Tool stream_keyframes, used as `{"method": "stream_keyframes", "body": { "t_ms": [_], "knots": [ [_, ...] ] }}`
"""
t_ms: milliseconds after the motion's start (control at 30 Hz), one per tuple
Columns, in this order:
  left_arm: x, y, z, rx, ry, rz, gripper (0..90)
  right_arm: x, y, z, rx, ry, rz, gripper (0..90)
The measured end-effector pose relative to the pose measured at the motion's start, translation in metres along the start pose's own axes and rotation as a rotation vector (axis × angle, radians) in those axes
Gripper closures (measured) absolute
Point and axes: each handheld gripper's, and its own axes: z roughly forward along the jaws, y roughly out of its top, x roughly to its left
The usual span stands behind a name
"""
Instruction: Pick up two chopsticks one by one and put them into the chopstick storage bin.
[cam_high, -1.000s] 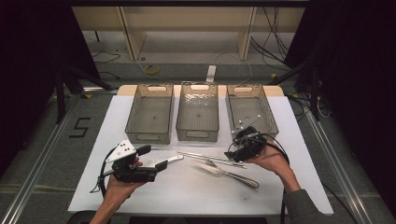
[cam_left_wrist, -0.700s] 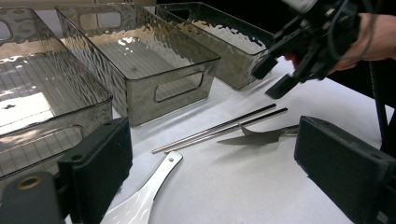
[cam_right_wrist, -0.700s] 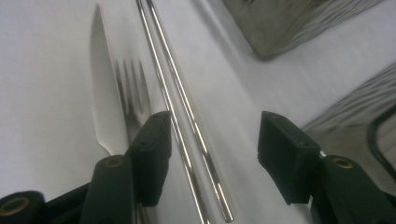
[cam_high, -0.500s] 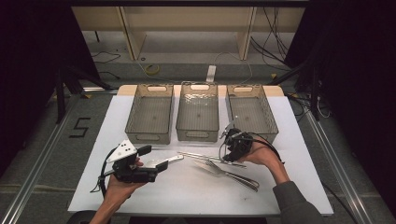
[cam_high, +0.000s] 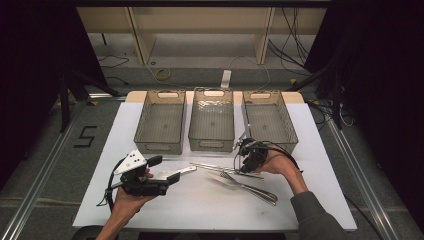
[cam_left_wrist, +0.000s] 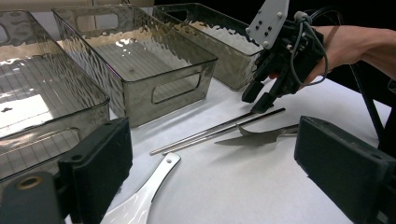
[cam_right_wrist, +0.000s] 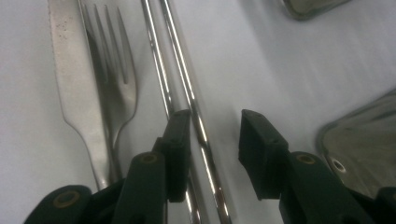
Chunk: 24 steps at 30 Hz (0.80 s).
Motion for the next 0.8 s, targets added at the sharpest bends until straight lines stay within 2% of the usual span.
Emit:
{"method": "stream_keyframes", "body": {
  "t_ms": [133, 400, 633, 667, 800],
  "knots": [
    [0.0, 0.0, 0.0, 0.002, 0.0, 0.003, 10.8, 0.0, 0.002, 0.003, 0.028, -0.002, -0.017, 69.1],
    [-0.001, 0.0, 0.0, 0.004, 0.0, 0.006, 10.8, 0.0, 0.004, 0.008, 0.063, 0.006, -0.021, 77.5],
    [-0.001, 0.0, 0.001, 0.006, -0.001, 0.006, 10.8, 0.0, 0.007, 0.008, 0.089, 0.003, -0.033, 79.4],
    [-0.001, 0.0, 0.001, 0.006, -0.001, 0.006, 10.8, 0.001, 0.009, 0.008, 0.106, 0.0, -0.051, 80.9],
    [-0.001, 0.0, 0.001, 0.006, -0.001, 0.007, 10.8, 0.0, 0.012, 0.009, 0.127, 0.008, -0.053, 84.3]
  ]
}}
